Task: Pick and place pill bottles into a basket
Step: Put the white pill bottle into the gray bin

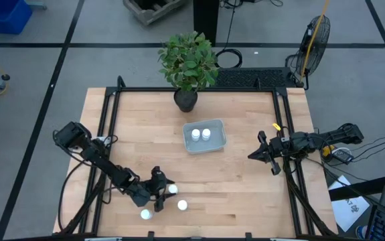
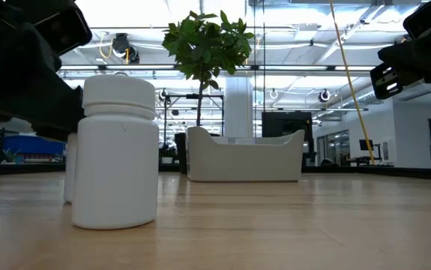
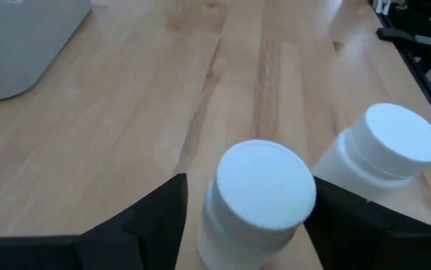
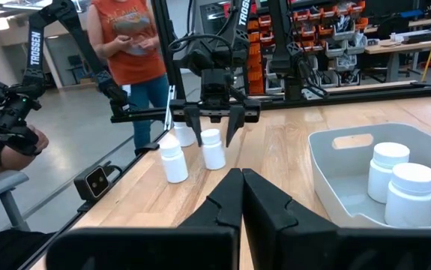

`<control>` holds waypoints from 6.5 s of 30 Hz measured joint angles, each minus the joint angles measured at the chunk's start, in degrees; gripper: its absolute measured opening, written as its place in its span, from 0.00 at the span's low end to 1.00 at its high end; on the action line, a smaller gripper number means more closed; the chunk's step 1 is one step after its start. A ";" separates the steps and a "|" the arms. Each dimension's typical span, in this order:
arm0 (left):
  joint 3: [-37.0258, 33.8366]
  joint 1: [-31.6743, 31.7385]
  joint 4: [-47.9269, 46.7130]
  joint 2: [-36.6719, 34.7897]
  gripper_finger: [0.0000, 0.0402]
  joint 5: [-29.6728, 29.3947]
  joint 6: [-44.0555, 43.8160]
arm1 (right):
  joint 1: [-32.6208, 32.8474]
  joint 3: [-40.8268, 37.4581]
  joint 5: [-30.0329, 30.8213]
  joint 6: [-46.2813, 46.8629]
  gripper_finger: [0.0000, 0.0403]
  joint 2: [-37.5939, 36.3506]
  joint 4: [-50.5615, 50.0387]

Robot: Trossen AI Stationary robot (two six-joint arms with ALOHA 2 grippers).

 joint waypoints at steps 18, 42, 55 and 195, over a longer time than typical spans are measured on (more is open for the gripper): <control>0.00 1.83 4.53 -0.02 0.51 -1.86 7.75 | 0.01 0.02 0.00 0.00 0.00 0.01 0.01; 0.00 11.83 8.12 -0.11 0.46 1.66 13.49 | 0.00 0.04 0.00 0.01 0.00 0.01 0.02; 0.00 11.61 11.29 -0.11 0.46 1.77 15.05 | 0.00 0.04 0.00 0.01 0.00 0.01 0.02; 18.75 25.36 -18.15 -8.73 0.48 11.16 24.17 | 0.00 0.04 0.00 0.00 0.00 0.28 0.11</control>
